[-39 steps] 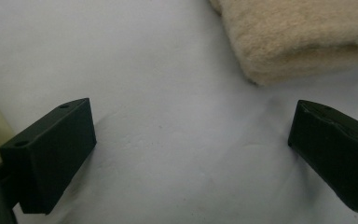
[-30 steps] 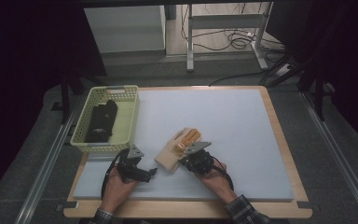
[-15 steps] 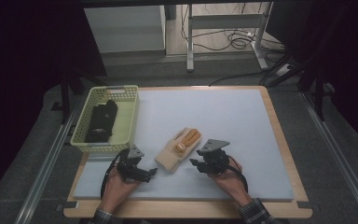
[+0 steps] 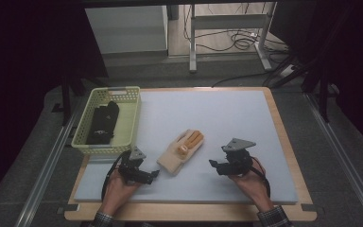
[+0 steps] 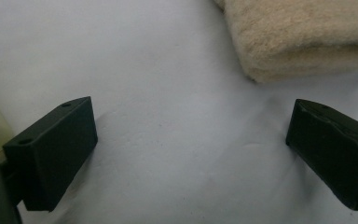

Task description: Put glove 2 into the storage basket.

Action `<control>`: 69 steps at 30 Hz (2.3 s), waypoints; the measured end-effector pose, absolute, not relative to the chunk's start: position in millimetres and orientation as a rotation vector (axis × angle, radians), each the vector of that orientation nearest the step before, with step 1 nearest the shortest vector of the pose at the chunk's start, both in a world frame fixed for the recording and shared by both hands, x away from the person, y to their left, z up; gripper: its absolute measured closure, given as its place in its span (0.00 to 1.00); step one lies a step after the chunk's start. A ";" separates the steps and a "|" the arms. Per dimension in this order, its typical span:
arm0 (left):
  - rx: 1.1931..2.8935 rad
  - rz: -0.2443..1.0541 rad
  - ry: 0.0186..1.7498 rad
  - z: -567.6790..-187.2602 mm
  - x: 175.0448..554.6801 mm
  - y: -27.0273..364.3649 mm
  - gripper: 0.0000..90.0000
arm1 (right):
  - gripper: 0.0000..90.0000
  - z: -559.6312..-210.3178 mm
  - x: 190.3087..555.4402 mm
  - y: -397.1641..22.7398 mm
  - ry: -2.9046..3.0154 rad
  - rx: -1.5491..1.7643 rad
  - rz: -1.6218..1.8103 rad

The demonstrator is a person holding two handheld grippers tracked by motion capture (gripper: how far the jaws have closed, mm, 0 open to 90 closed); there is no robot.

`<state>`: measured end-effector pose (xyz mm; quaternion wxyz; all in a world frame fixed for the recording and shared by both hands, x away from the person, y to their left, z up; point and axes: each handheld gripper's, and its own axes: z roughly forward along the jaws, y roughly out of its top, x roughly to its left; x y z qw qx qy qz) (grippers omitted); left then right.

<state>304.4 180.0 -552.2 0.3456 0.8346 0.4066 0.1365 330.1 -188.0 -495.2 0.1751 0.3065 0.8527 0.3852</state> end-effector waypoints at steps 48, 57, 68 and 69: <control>2.166 0.257 0.966 -518.7 301.1 163.3 0.00 | 0.01 -534.2 335.9 -231.2 2.413 1.034 0.949; 2.199 0.258 0.928 -501.0 325.1 128.7 0.00 | 0.01 -534.2 335.9 -231.2 2.413 1.034 0.949; 2.271 0.269 0.954 -508.7 356.2 87.0 0.00 | 0.01 -534.2 335.9 -231.4 2.414 1.031 0.948; 2.271 0.260 0.959 -510.7 358.2 83.8 0.00 | 0.01 -534.2 335.9 -231.2 2.412 1.034 0.950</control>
